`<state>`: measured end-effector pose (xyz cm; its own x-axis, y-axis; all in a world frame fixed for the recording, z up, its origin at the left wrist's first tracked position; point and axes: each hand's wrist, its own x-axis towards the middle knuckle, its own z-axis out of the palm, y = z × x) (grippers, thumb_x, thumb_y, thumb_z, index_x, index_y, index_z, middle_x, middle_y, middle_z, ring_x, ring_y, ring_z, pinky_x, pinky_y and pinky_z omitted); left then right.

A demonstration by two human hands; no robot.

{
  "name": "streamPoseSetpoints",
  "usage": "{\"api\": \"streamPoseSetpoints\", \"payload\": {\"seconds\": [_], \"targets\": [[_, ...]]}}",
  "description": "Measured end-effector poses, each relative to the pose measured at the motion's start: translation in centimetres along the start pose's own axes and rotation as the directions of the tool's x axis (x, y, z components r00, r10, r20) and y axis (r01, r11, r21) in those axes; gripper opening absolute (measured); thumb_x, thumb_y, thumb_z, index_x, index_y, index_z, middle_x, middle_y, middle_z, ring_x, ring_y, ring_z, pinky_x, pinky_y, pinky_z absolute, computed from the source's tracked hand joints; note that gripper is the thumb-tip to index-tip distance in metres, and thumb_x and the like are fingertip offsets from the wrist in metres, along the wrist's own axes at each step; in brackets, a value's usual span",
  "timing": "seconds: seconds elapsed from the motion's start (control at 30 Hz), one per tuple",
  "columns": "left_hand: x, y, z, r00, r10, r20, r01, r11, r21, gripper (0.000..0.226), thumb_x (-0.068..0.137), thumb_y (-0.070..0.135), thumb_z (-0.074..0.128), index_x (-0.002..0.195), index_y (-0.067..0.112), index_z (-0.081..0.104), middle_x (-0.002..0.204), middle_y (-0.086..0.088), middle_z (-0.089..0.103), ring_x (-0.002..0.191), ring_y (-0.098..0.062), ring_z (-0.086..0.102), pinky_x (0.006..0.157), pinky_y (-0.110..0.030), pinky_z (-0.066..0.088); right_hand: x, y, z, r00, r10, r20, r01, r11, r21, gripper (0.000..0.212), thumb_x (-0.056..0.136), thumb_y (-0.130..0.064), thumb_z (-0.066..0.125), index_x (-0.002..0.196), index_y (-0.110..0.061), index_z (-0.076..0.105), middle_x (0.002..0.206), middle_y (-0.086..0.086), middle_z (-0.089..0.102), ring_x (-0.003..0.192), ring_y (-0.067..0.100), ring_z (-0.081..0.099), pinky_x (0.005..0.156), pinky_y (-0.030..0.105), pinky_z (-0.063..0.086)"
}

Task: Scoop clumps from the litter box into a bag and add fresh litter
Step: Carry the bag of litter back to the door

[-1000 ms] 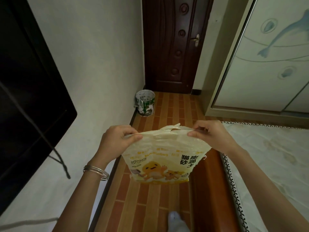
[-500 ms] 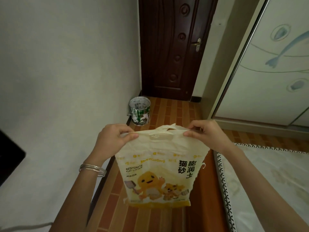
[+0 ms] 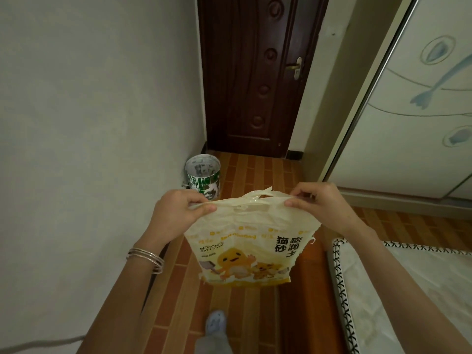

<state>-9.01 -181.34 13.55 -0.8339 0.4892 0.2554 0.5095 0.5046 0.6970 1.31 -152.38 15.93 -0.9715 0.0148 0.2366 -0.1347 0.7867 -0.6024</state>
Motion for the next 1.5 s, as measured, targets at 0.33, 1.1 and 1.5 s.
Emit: {"api": "streamPoseSetpoints", "payload": {"seconds": [0.33, 1.1, 1.5], "targets": [[16.0, -4.4, -0.1, 0.998, 0.048, 0.045, -0.047, 0.999, -0.013, 0.026, 0.059, 0.072, 0.051, 0.06, 0.047, 0.059, 0.077, 0.032, 0.063, 0.074, 0.0, 0.06, 0.067, -0.032, 0.05, 13.3, 5.1, -0.5, 0.996, 0.08, -0.039, -0.08, 0.997, -0.005, 0.029, 0.071, -0.057, 0.054, 0.08, -0.031, 0.064, 0.075, -0.013, 0.066, 0.069, 0.003, 0.061, 0.065, 0.032, 0.052], [44.0, -11.2, 7.2, 0.979, 0.068, 0.19, -0.066, 0.998, -0.019, 0.015, 0.073, 0.046, 0.074, 0.067, 0.033, 0.069, 0.076, 0.019, 0.068, 0.076, 0.001, 0.062, 0.069, -0.025, 0.046, 33.3, 20.8, -2.6, 0.974, 0.201, -0.104, -0.203, 0.979, -0.011, 0.037, 0.071, -0.057, 0.056, 0.081, -0.023, 0.067, 0.073, -0.011, 0.066, 0.067, 0.006, 0.061, 0.062, 0.033, 0.05], [59.9, -10.7, 14.5, 0.977, 0.063, 0.205, -0.059, 0.998, -0.025, 0.027, 0.065, 0.065, 0.064, 0.065, 0.038, 0.067, 0.07, 0.02, 0.066, 0.07, -0.003, 0.062, 0.067, -0.035, 0.052, 45.1, 32.6, -9.1, 0.978, 0.201, -0.06, -0.202, 0.979, -0.004, 0.042, 0.071, -0.057, 0.054, 0.082, -0.019, 0.069, 0.074, -0.011, 0.067, 0.069, 0.007, 0.062, 0.065, 0.037, 0.052]]}}
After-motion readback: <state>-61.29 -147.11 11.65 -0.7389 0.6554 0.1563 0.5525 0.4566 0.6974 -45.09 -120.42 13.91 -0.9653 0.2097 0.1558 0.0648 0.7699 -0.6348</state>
